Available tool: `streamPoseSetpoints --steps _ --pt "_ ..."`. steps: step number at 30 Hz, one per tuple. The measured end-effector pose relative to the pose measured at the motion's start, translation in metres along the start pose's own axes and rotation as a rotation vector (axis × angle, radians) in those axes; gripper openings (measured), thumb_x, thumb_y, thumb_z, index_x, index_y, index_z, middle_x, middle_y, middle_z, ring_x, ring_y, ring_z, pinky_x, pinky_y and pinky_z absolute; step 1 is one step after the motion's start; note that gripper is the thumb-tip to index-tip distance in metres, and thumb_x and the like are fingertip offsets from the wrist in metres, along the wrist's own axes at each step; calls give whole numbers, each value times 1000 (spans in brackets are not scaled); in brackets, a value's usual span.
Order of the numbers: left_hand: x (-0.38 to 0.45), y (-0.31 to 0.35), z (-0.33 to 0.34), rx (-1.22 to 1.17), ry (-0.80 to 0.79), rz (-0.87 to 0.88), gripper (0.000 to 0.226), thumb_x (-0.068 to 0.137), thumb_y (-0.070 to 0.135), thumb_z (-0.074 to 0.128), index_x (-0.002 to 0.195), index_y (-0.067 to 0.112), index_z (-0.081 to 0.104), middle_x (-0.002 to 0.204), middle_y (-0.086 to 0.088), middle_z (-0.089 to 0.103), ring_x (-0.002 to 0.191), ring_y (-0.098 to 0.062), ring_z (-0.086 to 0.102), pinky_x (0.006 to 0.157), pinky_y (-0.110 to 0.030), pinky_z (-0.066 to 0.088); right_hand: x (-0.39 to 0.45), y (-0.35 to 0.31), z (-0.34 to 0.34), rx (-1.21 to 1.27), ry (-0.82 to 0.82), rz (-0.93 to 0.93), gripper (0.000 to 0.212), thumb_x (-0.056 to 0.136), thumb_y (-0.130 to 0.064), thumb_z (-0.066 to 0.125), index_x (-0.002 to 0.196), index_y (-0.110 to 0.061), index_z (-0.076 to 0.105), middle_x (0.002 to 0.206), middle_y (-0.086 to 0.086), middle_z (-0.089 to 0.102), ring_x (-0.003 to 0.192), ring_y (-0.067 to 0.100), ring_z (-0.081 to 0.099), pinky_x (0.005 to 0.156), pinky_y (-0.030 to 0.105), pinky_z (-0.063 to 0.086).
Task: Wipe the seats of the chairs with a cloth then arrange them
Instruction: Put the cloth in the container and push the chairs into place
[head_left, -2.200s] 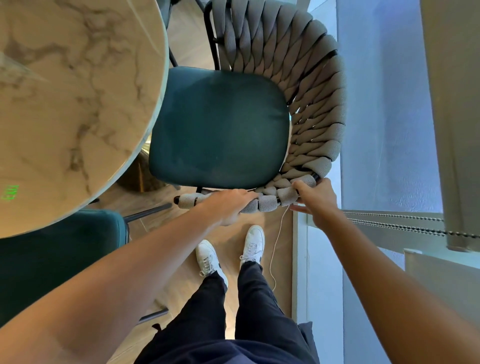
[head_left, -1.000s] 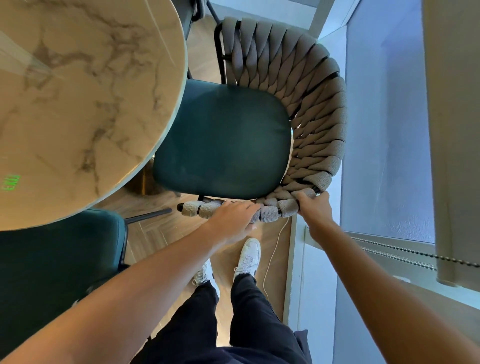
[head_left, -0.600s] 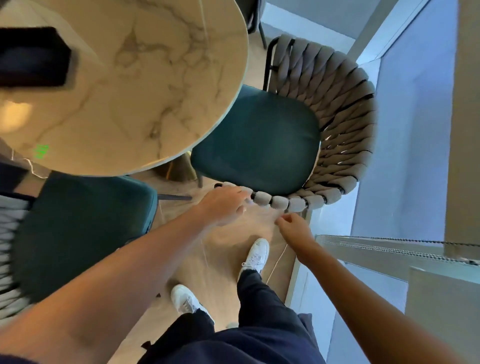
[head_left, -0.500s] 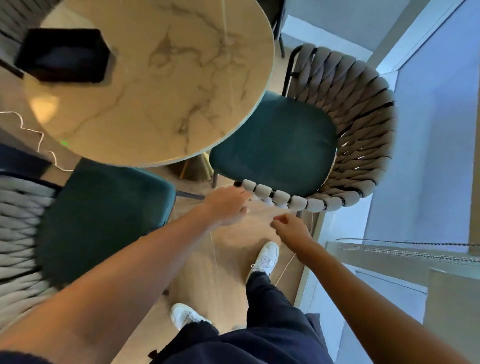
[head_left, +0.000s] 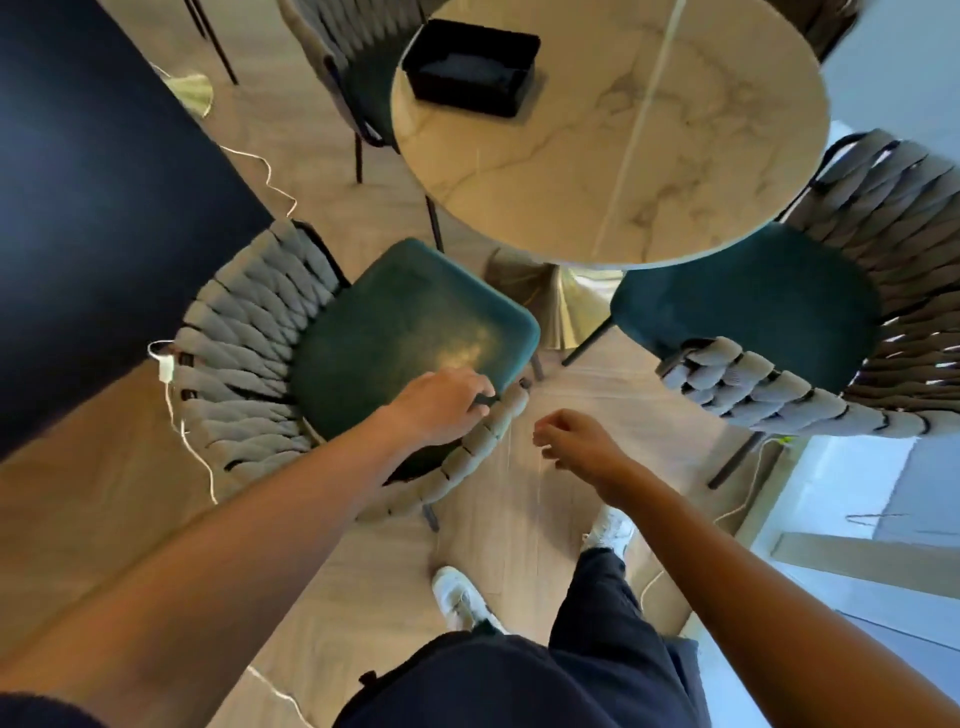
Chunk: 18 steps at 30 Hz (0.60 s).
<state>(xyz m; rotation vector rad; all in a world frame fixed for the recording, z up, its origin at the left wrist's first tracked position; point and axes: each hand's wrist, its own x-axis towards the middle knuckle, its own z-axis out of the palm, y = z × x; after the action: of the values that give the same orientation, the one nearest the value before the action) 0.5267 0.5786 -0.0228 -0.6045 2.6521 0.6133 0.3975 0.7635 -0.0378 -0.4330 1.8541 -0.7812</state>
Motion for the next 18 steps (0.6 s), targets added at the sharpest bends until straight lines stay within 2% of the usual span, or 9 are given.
streamPoseSetpoints --steps 3,8,11,18 --pt "-44 -51 1 -22 -17 -72 33 101 37 52 131 26 59 133 5 59 122 -18 55 104 -43 46 -1 -19 47 -56 -44 -59 15 95 -24 57 104 -16 66 105 8 70 99 23 67 94 45 56" --pt "-84 -113 8 -57 1 -183 30 100 36 55 128 27 60 126 6 61 115 -17 59 95 -36 49 13 -48 99 -107 -138 -82 13 98 -24 55 105 -19 64 105 3 67 100 20 65 89 35 56" --pt "-93 -143 5 -80 -26 -224 29 100 37 54 128 29 60 126 7 61 115 -18 59 94 -39 50 32 -59 121 -145 -182 -58 14 97 -24 56 107 -20 64 108 2 67 103 19 64 95 37 55" --pt "-95 -219 -5 -96 -147 -317 30 101 38 52 129 30 57 128 9 57 114 -16 57 94 -38 49 89 -92 164 -200 -202 -12 11 96 -27 57 104 -24 65 104 0 69 99 18 66 96 41 56"
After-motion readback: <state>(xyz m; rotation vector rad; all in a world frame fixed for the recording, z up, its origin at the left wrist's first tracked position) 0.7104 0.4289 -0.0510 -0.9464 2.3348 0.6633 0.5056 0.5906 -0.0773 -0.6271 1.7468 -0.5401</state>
